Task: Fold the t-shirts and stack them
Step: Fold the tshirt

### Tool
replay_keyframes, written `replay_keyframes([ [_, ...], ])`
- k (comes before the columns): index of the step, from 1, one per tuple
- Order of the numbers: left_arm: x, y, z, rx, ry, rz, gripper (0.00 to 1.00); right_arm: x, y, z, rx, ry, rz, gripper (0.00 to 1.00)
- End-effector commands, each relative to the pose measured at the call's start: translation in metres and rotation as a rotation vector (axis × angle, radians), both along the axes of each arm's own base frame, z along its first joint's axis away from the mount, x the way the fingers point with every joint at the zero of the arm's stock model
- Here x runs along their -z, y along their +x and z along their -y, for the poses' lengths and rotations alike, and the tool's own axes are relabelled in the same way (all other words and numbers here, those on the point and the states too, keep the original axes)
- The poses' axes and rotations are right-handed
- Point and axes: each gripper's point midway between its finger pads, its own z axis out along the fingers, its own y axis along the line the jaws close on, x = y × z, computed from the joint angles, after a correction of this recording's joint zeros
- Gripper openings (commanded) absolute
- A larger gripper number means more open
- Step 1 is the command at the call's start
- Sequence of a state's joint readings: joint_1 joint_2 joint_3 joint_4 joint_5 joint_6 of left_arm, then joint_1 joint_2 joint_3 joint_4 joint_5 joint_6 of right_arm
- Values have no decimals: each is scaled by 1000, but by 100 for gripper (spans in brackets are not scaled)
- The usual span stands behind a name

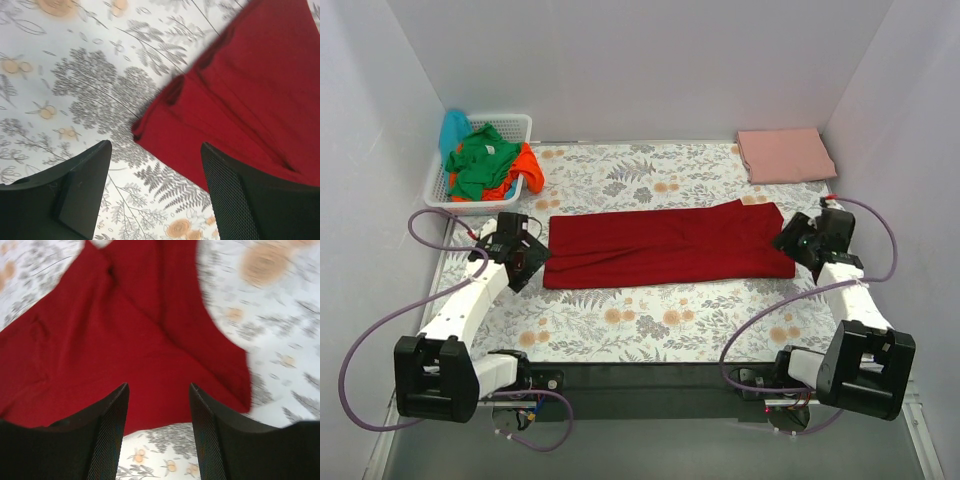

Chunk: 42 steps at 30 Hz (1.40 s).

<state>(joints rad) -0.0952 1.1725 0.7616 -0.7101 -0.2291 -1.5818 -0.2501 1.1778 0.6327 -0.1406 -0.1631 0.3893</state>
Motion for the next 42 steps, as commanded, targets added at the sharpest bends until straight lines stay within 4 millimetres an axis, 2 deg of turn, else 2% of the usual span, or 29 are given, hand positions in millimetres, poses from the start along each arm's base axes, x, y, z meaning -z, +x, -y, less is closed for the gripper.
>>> replay_keyframes([
  [1,-7,-1,31,101,-81,1,71,-37,22,-27,-142,-102,106,58],
  [2,-5,0,37,90,-102,-1,71,-41,24,-48,-221,-81,122,58],
  [3,-1,4,48,113,-114,-6,71,-42,24,-57,-255,-72,126,58],
  [5,2,10,59,115,-125,-12,71,-39,21,-79,-341,-48,121,58],
  [6,3,15,67,112,-136,-7,71,-37,17,-97,-409,-51,121,58],
  [7,14,16,68,98,-130,-41,71,-34,15,-105,-438,-47,114,58],
  [8,16,20,67,77,-122,-42,71,-32,11,-117,-486,-40,112,58],
  [11,30,27,61,0,-100,-56,71,-23,0,-134,-557,-36,99,58],
  [17,30,45,58,-87,-103,-9,66,-11,-16,-142,-602,-19,77,58],
  [22,15,56,62,-96,-121,30,66,-9,-20,-140,-611,-35,81,58],
  [28,-4,56,55,-124,-101,53,65,-4,-21,-140,-613,-34,71,59],
  [30,0,55,54,-134,-99,55,65,-2,-21,-139,-611,-35,65,59],
  [36,29,56,58,-155,-114,4,64,2,-23,-140,-617,-29,58,59],
  [42,42,61,59,-161,-105,-15,63,5,-25,-139,-616,-36,51,59],
])
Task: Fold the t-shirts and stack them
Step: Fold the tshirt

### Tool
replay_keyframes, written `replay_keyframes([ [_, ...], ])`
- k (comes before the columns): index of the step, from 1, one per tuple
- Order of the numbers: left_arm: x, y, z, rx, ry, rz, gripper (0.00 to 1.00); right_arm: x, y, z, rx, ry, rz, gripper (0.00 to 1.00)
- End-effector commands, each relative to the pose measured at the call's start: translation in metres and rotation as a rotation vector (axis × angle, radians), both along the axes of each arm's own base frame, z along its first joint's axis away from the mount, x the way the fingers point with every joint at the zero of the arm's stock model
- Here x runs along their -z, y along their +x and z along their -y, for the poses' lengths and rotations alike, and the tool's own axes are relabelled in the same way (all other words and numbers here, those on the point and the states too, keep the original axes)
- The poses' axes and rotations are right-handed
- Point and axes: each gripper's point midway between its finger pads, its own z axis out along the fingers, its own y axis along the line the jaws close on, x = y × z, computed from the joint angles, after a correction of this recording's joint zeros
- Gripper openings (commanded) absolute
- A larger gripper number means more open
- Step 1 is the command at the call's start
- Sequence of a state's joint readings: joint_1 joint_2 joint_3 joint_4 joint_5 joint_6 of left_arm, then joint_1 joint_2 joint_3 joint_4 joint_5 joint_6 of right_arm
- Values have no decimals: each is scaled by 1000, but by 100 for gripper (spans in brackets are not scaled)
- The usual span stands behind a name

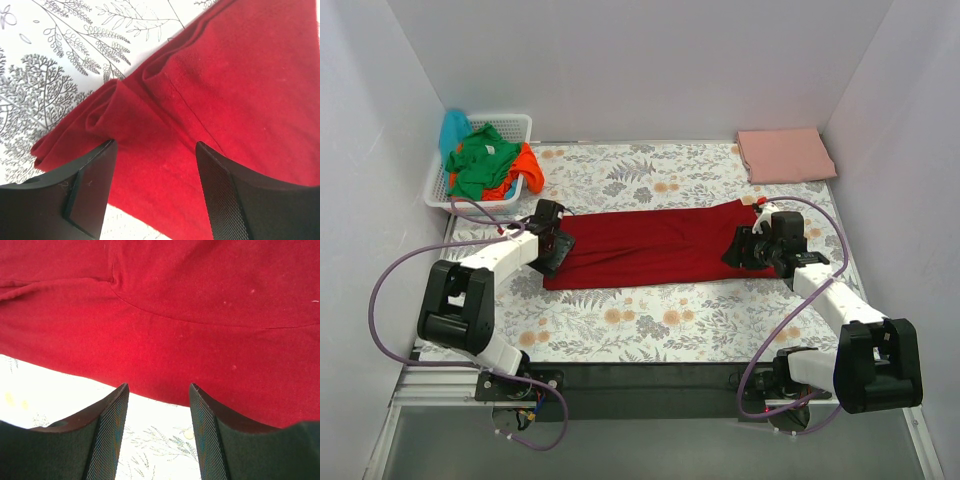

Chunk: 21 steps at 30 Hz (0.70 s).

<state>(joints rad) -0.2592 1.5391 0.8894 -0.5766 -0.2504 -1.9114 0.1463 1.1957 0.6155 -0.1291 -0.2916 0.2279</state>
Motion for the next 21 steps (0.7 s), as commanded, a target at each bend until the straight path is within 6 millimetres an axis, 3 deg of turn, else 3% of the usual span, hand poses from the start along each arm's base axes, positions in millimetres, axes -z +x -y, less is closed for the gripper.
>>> replay_keyframes([
  [1,-1,8,-2,-29,10,33,63,-1,1,-2,-21,-3,26,59],
  [10,6,15,-7,-42,44,25,62,1,1,-2,-22,-7,25,58],
  [21,-13,53,-10,-67,77,83,61,4,1,0,-19,-18,17,59],
])
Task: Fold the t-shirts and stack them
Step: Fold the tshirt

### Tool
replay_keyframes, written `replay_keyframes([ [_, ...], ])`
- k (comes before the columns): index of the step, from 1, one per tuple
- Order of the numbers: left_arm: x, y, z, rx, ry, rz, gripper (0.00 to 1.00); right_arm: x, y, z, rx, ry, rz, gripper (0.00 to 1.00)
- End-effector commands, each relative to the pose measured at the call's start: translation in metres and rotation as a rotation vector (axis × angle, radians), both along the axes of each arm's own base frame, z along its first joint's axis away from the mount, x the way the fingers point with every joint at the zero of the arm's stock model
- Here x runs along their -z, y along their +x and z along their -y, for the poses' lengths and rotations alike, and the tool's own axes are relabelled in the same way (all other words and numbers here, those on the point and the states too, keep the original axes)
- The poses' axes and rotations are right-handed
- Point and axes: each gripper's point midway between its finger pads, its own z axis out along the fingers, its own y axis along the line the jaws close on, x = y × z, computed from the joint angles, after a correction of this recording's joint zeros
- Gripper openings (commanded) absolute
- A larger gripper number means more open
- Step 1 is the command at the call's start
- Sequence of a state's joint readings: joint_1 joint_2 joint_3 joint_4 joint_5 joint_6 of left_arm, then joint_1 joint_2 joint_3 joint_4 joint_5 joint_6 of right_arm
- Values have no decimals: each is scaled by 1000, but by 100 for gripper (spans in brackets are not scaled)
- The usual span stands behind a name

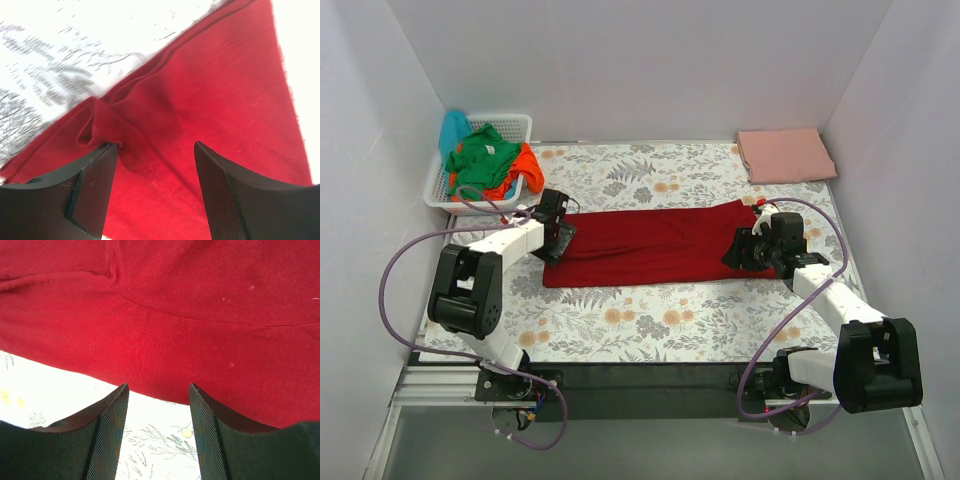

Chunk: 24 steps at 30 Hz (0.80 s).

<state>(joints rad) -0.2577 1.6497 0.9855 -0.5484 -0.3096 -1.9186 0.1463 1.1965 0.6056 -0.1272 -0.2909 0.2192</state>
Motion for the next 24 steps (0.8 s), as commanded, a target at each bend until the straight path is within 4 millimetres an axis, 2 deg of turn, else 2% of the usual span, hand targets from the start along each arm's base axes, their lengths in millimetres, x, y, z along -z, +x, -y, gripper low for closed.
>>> replay_keyframes([
  [1,-14,22,-9,-40,32,50,61,0,3,0,-12,-13,24,59],
  [7,-12,48,-7,-25,43,56,61,1,4,1,-8,-20,21,58],
  [10,-7,56,-13,-21,59,38,60,-2,5,-1,-14,-13,28,58],
  [12,-17,65,-23,-23,75,54,61,-6,7,0,-11,-13,42,58],
  [16,-53,75,-42,-23,135,128,62,-12,13,0,-3,-13,56,58],
  [17,-71,77,-45,-19,153,167,63,-13,14,0,-2,-11,56,58],
  [20,-96,73,-42,41,162,211,64,-20,23,0,13,-9,67,58],
  [23,-96,59,-29,135,141,200,65,-26,35,10,55,-20,79,58],
  [24,-92,48,-21,175,107,188,64,-24,38,14,71,-15,69,57],
])
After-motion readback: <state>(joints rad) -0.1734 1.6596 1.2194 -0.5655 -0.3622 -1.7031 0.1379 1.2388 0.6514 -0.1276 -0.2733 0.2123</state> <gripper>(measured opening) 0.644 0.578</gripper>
